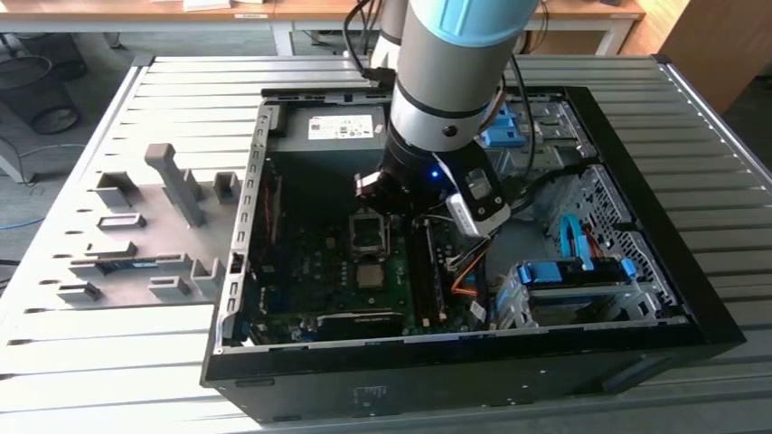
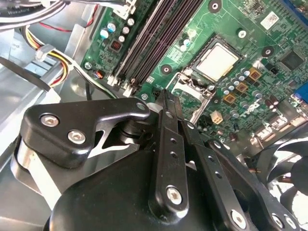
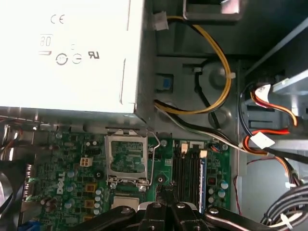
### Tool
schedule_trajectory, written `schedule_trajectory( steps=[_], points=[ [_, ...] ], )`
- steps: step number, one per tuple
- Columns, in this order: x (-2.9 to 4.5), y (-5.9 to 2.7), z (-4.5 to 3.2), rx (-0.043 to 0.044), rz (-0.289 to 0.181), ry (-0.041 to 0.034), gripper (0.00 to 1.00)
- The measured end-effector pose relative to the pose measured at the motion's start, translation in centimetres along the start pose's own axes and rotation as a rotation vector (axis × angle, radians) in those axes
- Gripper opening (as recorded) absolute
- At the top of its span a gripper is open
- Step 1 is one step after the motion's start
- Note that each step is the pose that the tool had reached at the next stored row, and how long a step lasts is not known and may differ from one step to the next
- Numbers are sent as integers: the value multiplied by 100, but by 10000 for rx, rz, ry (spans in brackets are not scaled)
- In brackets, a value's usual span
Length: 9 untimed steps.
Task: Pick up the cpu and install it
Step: 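Close the cpu cover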
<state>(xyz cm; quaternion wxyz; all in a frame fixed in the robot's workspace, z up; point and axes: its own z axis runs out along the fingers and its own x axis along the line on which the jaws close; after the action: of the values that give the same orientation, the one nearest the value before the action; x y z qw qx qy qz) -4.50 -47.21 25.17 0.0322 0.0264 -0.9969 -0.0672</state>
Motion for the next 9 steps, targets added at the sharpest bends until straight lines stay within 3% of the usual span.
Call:
schedule_trajectory(
  steps=[4,9],
  points=[
    [-2,11,22,23,-366,50,10],
    [-2,9,35,77,-1245,171,10]
  ],
)
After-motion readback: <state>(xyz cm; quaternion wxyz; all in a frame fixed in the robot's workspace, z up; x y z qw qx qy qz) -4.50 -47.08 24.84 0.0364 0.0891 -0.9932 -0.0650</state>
